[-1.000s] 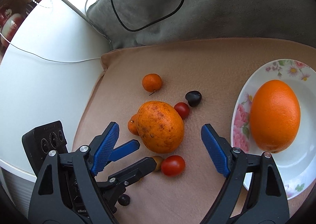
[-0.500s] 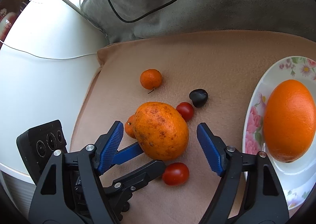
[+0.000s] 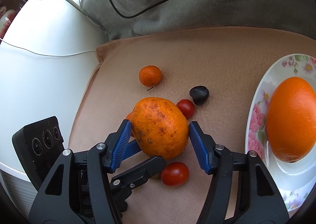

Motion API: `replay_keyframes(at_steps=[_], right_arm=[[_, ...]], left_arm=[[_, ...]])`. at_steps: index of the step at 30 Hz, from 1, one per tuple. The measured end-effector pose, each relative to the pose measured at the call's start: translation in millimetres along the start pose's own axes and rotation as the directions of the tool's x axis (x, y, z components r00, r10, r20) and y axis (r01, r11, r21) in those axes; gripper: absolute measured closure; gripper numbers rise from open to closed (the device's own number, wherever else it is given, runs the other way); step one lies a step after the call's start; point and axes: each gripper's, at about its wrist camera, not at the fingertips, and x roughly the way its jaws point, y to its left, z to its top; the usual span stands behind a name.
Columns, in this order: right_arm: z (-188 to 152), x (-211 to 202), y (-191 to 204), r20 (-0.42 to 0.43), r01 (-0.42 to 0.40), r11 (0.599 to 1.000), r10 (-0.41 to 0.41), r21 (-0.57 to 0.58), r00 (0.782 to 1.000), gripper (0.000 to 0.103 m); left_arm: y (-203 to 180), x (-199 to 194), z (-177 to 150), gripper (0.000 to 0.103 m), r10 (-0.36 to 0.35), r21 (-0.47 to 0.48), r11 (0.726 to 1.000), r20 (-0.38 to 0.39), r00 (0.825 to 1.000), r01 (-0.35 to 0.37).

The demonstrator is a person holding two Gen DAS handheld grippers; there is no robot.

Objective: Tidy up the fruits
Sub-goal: 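Carry the bumpy orange into the bowl beside the smooth orange, release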

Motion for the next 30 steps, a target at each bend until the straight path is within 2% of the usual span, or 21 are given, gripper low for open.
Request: replay_keyframes(at_steps=[16,30], right_arm=[[-8,-22,8,0.056,0.016,0.999,-0.015,-0.031,0.998,0.040],[-22,-62,10,0.121,0.034,0.999,-0.029,-0.037,0.992,0.040]], left_arm=[[-23,-12,-3,0.052,0.003,0.051,0.999,0.032,0.999,-0.004],[-56,-21,-8,0.052,-0.025,0.103,0.994,0.048,0.999,0.020]])
